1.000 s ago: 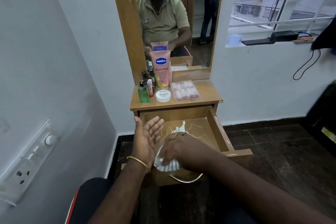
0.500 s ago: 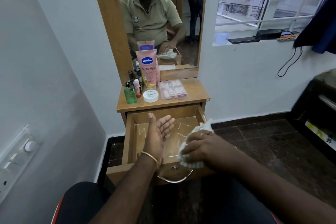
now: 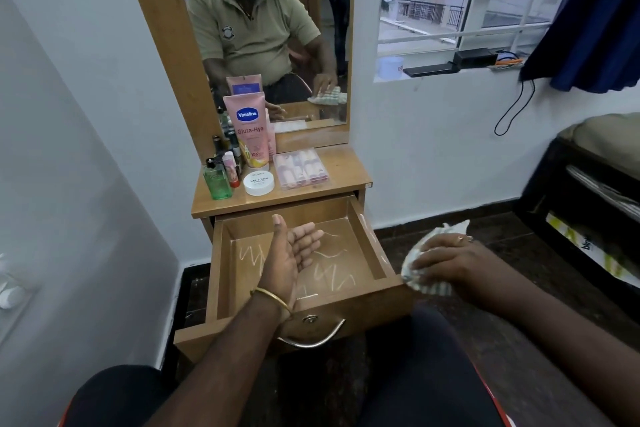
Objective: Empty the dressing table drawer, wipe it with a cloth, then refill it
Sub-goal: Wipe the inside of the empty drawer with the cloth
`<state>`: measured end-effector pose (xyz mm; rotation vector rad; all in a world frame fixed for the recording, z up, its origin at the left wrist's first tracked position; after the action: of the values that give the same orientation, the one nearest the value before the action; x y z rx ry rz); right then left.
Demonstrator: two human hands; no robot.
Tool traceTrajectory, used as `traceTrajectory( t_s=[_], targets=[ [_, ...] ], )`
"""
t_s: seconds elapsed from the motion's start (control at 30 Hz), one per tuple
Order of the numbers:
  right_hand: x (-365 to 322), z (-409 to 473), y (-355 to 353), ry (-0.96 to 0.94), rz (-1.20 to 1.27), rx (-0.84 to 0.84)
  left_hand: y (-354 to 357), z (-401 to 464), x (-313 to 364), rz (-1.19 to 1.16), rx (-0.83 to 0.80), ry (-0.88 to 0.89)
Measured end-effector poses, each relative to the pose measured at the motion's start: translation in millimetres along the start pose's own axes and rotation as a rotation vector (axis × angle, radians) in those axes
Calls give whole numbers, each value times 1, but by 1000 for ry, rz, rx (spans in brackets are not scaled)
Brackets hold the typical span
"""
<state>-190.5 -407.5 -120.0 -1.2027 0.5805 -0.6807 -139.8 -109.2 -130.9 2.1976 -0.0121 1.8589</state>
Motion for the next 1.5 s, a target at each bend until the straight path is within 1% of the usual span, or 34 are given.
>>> traceTrajectory(
  t_s=[0.07,0.13,0.17,0.23,0.3,0.43,0.5,0.63,0.7,0.83,0.9,1.0,1.1,1.17,1.3,1.5],
  targets=[
    [21,-11,-3,28,-47,-56,-1,-1,0,-1,-3,8],
    [38,-23,-4,50,-65,-65,-2,-2,0,-4,-12,15],
    [43,-28,-5,102,-21,-38,-3,-2,0,-12,-16,19],
    [47,-31,-8,185,99,89,-5,0,0,-39,-23,28],
    [35,-18,-13,197,183,154,-7,0,0,-72,-24,34],
    [-6,26,-10,82,243,95,-24,-4,2,-145,5,55],
    [-32,51,-4,10,234,25,-41,-8,4,-172,36,77],
    [-98,105,17,-198,176,-142,-83,-20,9,-195,140,126],
    [-130,131,28,-261,179,-184,-102,-26,11,-216,177,145],
    [-183,175,50,-409,164,-135,-134,-37,16,-280,242,179],
    [-202,192,57,-443,149,-116,-144,-43,19,-312,257,184],
    [-214,205,63,-443,159,-94,-153,-49,19,-314,261,185],
    [-200,197,64,-428,203,-117,-155,-50,18,-289,256,186],
    [-174,179,60,-349,224,-178,-153,-48,18,-274,244,185],
    [-104,125,39,-191,161,-196,-146,-40,17,-249,205,187],
    [-19,33,-1,-55,93,-52,-126,-20,16,-266,141,202]
  ],
)
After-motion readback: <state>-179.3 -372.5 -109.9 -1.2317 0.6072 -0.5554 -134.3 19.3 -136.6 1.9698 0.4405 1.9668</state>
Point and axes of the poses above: each hand's wrist, its own z-axis towards the middle knuckle, its own y-axis out of the palm, x = y × z, the point moved 1 cm from there along z, towards the middle knuckle, and after that the axes turned 6 degrees about -x, right-handed, at the moved point
